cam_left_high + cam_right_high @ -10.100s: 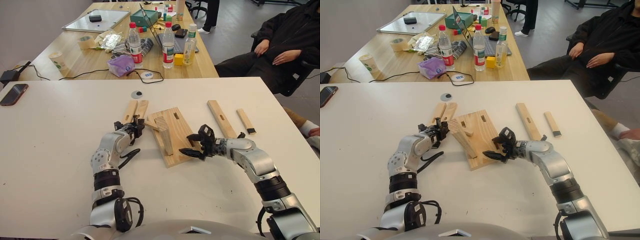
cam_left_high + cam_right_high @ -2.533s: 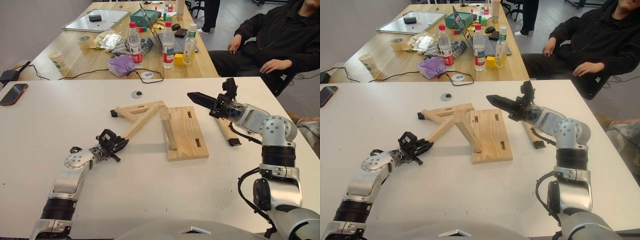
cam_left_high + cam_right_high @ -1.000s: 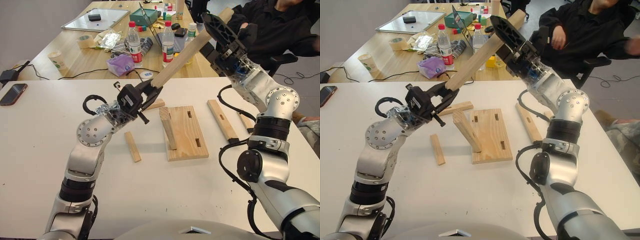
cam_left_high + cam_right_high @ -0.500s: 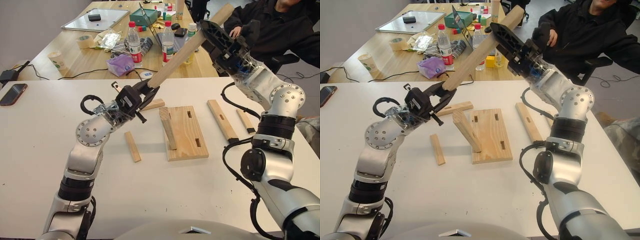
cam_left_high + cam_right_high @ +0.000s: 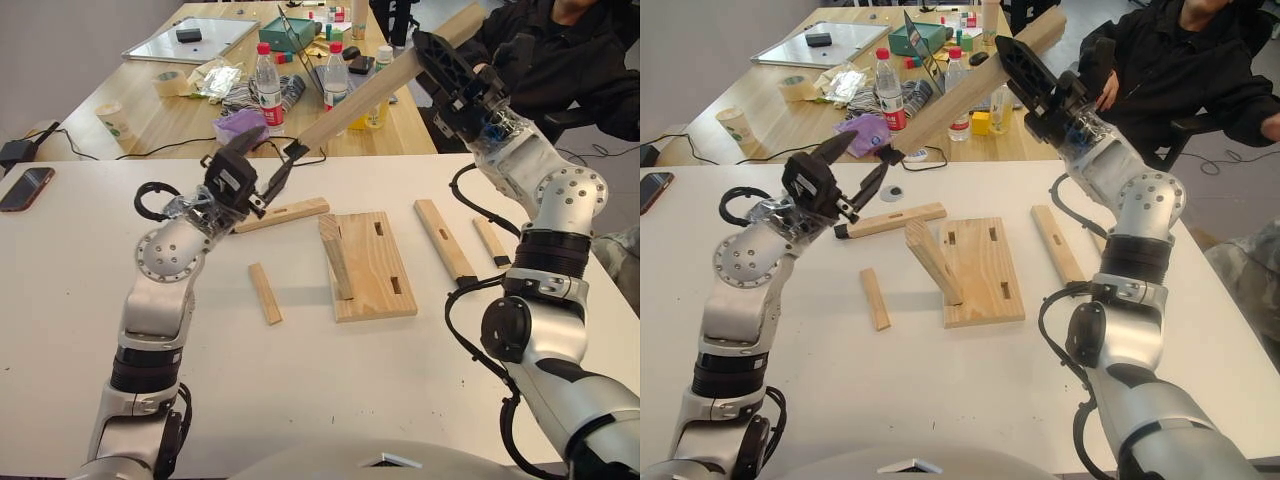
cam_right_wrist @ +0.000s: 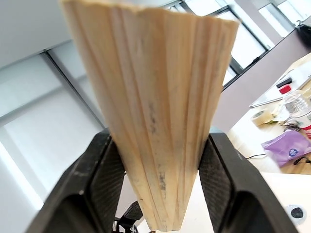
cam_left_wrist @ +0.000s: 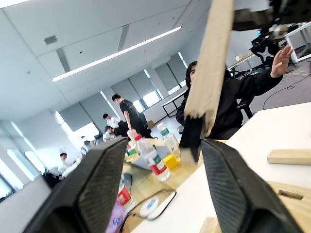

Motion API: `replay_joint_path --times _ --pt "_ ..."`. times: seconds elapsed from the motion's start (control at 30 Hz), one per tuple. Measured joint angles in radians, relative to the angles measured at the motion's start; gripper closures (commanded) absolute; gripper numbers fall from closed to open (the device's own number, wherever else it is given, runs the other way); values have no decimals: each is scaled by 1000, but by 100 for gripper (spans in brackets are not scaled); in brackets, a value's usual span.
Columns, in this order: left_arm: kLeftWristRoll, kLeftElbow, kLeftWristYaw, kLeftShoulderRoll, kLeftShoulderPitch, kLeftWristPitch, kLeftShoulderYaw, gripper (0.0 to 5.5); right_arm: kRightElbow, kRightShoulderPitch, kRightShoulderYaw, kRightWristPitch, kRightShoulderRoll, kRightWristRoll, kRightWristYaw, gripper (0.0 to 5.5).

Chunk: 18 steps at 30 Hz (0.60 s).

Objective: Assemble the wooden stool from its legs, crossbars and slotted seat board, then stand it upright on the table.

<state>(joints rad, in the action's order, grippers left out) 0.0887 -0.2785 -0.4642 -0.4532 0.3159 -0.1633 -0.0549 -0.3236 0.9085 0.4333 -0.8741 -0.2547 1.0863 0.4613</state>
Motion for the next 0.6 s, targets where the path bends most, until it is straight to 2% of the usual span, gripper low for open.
replay_joint_path --times 0.07,0.13,0.2,0.27,0.33,0.47,0.6 --pt "2 43 -48 -65 -9 -31 -21 266 0 -1 0 5 -3 -13 6 344" --pt "-18 146 -235 -217 -71 -4 23 266 0 -5 1 8 -38 -28 15 344" --pt "-25 234 -374 -296 -80 46 64 266 1 -6 11 17 -41 -30 18 344" --pt "-45 356 -561 -366 -5 152 148 266 2 -23 3 19 -41 -41 37 344" --pt "-106 503 -698 -380 133 268 242 266 5 -46 -11 18 -36 -67 40 344" --pt "-248 755 -797 -353 345 531 393 266 32 -71 -24 10 -30 -68 48 344" --pt "-316 864 -898 -338 387 722 498 266 53 -82 -22 -4 -29 -64 29 344"
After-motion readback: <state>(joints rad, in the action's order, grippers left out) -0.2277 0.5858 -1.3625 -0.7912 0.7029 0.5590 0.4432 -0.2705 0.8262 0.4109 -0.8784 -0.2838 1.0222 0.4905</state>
